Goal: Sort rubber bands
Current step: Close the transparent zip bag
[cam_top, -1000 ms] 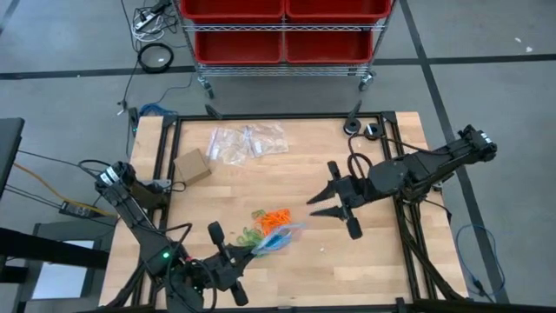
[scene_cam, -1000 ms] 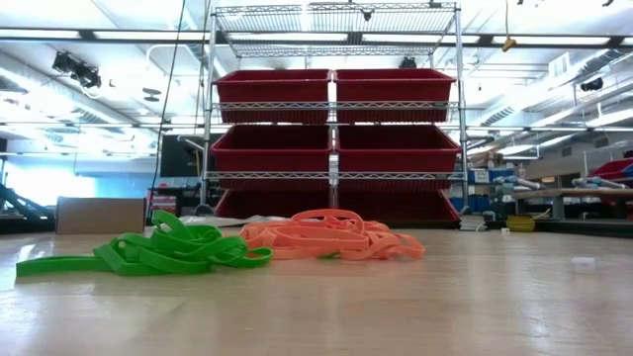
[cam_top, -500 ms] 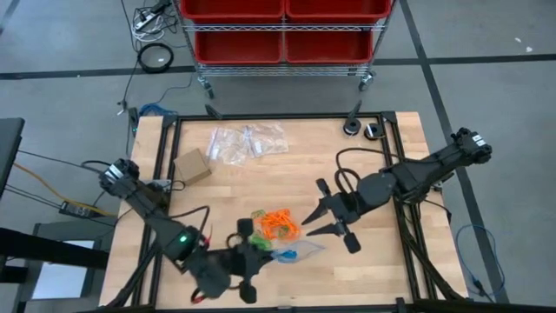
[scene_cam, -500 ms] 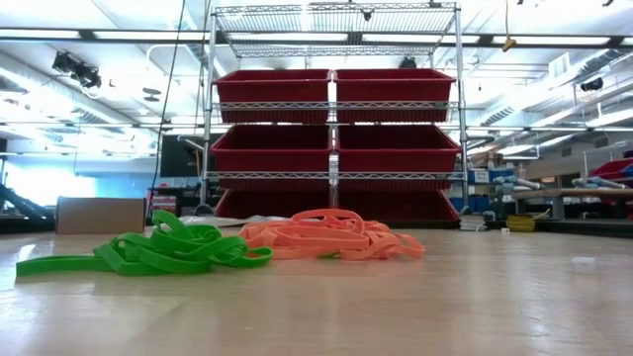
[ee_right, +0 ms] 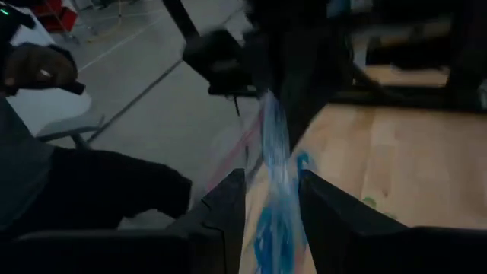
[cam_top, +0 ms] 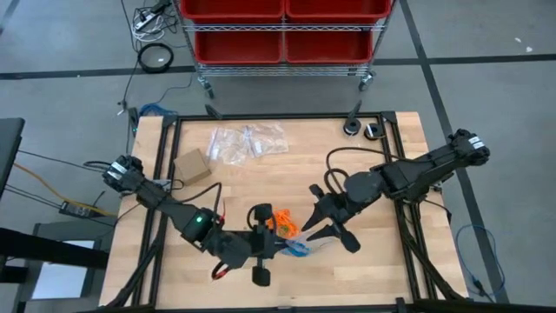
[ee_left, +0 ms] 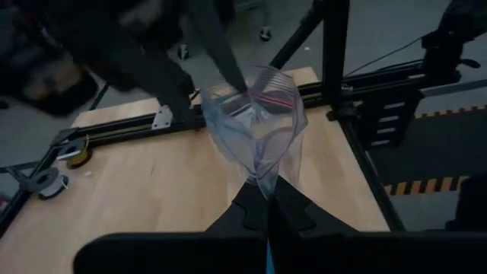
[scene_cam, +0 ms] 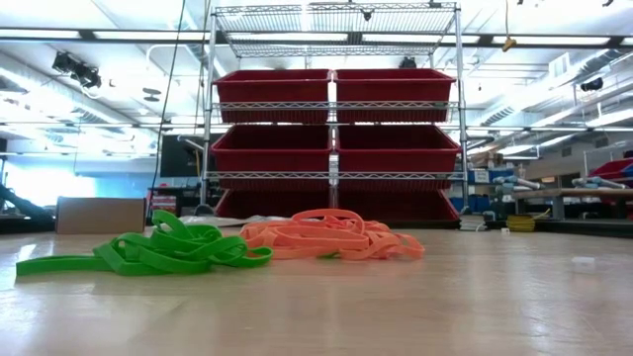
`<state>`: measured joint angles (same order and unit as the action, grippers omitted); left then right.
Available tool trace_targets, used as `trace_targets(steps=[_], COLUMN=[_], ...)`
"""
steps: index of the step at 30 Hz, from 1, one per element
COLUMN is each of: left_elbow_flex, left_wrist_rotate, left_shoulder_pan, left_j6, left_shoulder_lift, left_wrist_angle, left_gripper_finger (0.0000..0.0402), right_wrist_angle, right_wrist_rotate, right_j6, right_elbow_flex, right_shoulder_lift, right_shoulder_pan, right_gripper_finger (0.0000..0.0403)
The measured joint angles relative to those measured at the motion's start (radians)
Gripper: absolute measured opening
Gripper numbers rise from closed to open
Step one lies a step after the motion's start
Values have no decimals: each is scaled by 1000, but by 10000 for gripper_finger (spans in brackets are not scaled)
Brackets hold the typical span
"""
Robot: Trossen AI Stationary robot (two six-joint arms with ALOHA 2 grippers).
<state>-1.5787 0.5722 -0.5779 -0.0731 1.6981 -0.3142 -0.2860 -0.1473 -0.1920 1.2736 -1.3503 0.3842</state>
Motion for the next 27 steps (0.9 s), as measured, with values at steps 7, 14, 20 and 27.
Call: trace_targets(steps=[7,14,20,27], left_elbow_flex=[0,0,0,0], left_wrist_rotate=[-74,-119,-117,-114], left_shoulder_pan=[28,41,43,43], left_j6=[18,20,38,43], left_shoulder_lift=[9,25,25,25], left_wrist_angle=[9,10,12,19], left_gripper_finger=[0,0,0,0], right_wrist_angle=[19,46,47,43], right_wrist_rotate=[-41,-76,-102,-110], right_j6=[-2,-8,-9,10], right_elbow_flex=[0,0,0,0], right_shoulder_lift=[-39,-38,-39,-39], right_shoulder_pan=[-12,-31,-33,-32], right_gripper_finger=[111,89,48,5])
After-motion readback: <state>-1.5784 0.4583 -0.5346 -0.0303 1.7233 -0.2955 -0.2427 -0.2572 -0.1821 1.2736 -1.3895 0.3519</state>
